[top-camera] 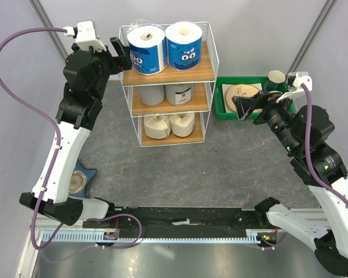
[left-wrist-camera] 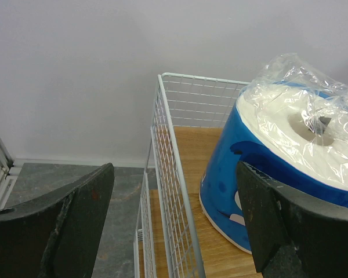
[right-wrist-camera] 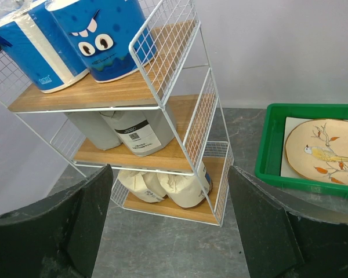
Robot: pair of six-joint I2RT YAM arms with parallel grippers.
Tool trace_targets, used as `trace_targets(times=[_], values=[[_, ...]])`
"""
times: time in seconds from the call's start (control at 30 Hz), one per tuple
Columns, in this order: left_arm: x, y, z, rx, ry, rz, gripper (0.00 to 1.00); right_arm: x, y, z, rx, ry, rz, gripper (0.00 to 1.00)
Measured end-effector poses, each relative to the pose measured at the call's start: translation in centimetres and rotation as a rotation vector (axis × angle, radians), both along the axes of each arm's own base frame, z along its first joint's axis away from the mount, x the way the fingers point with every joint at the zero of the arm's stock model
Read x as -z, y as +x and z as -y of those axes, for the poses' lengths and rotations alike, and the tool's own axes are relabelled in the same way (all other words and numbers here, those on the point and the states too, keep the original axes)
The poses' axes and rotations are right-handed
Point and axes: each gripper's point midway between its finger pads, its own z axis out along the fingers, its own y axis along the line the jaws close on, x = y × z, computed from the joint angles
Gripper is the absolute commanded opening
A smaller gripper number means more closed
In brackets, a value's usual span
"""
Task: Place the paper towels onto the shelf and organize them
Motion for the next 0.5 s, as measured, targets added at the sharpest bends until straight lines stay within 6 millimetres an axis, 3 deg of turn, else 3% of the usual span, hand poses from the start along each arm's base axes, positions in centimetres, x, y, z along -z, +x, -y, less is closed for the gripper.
trace_targets(times=[0.27, 0.5], values=[[0.12, 0.05, 0.24, 0.001, 0.002, -0.003, 0.94, -0.09, -0.11, 0.15, 0.004, -0.003, 0.006, 0.89], [-0.38, -0.41, -0.73, -0.044, 0.004, 0.009, 0.97, 0.21, 0.00, 0.32, 0.015, -0.008, 0.000, 0.90]])
